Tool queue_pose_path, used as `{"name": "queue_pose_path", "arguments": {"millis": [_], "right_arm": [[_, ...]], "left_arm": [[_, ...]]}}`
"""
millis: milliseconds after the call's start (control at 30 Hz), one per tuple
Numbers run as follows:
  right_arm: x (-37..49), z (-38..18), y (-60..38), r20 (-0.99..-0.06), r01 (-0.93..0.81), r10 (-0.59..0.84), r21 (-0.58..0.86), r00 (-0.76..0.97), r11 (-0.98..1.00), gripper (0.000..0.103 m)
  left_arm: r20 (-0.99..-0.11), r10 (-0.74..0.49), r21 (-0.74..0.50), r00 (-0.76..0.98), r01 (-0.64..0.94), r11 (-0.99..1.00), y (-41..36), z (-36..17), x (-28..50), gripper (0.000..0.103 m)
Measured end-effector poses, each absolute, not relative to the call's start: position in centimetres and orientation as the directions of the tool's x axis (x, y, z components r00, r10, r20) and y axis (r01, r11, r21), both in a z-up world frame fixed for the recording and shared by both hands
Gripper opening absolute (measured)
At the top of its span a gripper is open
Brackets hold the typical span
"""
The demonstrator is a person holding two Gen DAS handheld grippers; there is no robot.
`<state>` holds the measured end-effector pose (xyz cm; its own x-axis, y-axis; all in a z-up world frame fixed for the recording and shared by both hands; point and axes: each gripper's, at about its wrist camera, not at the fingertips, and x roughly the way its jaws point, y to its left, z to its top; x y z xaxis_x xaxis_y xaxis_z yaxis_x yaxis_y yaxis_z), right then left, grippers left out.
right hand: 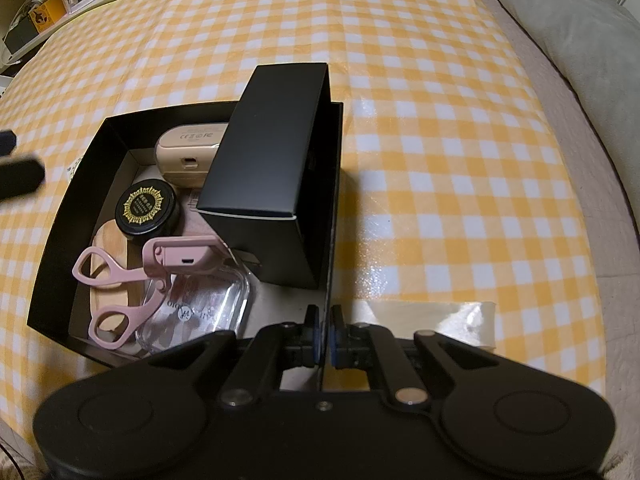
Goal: Organize rigid objects
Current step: 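Withdraw the left tool and move it toward the white tape-measure case, then grasp the white round tape-measure case with the left tool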
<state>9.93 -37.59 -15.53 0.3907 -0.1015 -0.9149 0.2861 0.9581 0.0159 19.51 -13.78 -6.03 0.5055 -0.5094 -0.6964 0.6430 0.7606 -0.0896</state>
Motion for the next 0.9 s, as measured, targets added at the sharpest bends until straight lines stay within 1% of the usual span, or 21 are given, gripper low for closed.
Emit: {"name": "queue_pose_path", "arguments": {"millis": [133,300,333,367,400,500,567,633,800,900], "right_arm": [[9.9,-15.5,-37.6,-0.915,0.286,-0.103,0.014,0.39,0.958,0.005],[9.9,-15.5,-37.5,-0.915,0.286,-0.102,0.015,0.39,0.958,0.005],[9.9,-15.6,-37.4,-0.915,0.286,-0.103,0.015,0.39,0.958,0.005],[9.9,-15.5,-37.5,-0.915,0.286,-0.103,0.014,0.391,0.958,0.005],[9.9,-15.5,-37.4,-0.914,0.285,-0.105,0.012,0.392,0.959,0.005],[9.9,-15.5,-37.6,-0.915,0.285,-0.101,0.016,0.391,0.959,0.005],[9.9,-15.5,-37.5,-0.916,0.285,-0.1,0.017,0.389,0.958,0.005],[10.0,-15.6,-37.5,-0.917,0.282,-0.101,0.013,0.386,0.959,0.005],[10.0,-15.7,-37.7,-0.919,0.276,-0.1,0.01,0.382,0.961,0.005],[10.1,-15.8,-37.8,-0.92,0.274,-0.099,0.01,0.38,0.962,0.005]], "left_arm": [[-0.709,-0.438,-0.084,0.553,0.551,0.831,-11.6,-6.8,22.2,0.103],[-0.752,-0.406,-0.169,0.519,0.444,0.88,-9.7,-8.9,24.7,0.101],[-0.754,-0.406,-0.181,0.516,0.431,0.884,-9.6,-9.4,24.9,0.1],[-0.753,-0.407,-0.184,0.516,0.429,0.884,-9.6,-9.8,25.0,0.094],[-0.756,-0.405,-0.175,0.515,0.438,0.882,-9.7,-10.1,25.2,0.09],[-0.752,-0.4,-0.097,0.524,0.512,0.853,-10.1,-11.1,25.3,0.084],[-0.744,-0.415,-0.044,0.525,0.58,0.813,-10.2,-11.9,25.1,0.084],[-0.746,-0.436,-0.026,0.503,0.632,0.774,-10.2,-12.6,25.1,0.084],[-0.741,-0.46,0.008,0.489,0.691,0.723,-10.4,-14.1,25.1,0.084],[-0.751,-0.44,0.043,0.491,0.702,0.71,-10.9,-14.9,25.4,0.083]]}}
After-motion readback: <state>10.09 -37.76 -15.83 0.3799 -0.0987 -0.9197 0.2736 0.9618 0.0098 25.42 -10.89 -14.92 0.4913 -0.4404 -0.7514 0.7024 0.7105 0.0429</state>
